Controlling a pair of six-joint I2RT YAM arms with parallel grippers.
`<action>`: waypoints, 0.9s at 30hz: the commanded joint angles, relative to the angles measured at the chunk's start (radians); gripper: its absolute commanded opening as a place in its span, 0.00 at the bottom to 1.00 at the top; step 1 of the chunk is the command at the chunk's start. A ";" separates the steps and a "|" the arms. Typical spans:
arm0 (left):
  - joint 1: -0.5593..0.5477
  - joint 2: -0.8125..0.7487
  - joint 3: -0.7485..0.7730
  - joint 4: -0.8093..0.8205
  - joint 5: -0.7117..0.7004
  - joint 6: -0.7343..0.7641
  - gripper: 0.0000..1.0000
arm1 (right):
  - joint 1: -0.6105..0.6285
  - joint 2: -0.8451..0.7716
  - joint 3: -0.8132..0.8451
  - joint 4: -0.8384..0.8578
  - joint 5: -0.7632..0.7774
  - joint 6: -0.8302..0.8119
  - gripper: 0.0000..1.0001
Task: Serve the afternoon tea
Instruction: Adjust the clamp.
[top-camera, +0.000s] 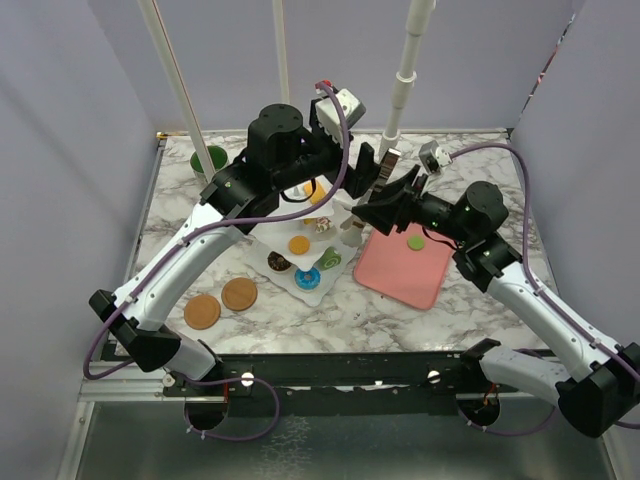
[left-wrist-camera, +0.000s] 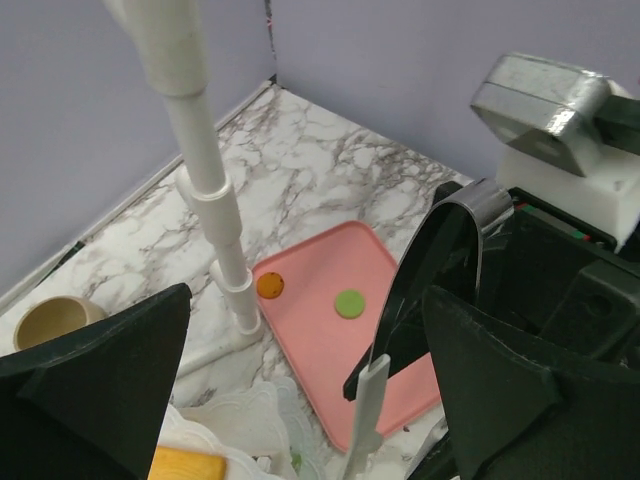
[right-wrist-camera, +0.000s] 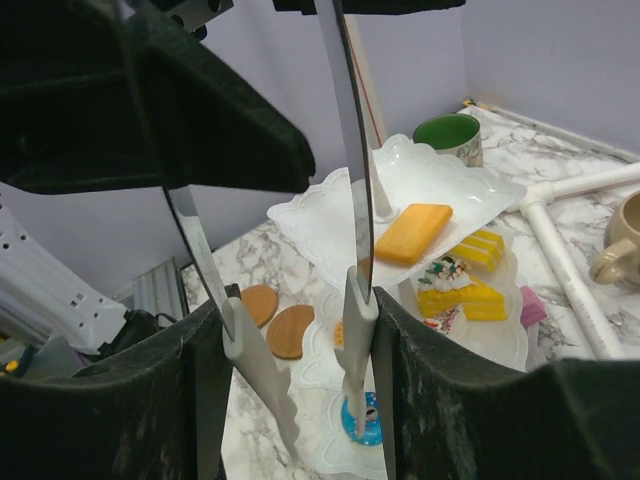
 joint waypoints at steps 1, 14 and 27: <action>-0.026 -0.007 0.007 0.015 0.145 0.042 0.99 | 0.002 0.017 0.037 0.021 -0.077 0.017 0.52; -0.042 -0.025 0.024 -0.031 0.284 0.093 0.99 | 0.002 0.060 0.065 0.013 -0.117 -0.005 0.54; -0.040 -0.145 0.073 -0.090 -0.139 0.261 0.99 | 0.001 -0.136 -0.124 -0.147 0.623 -0.159 0.52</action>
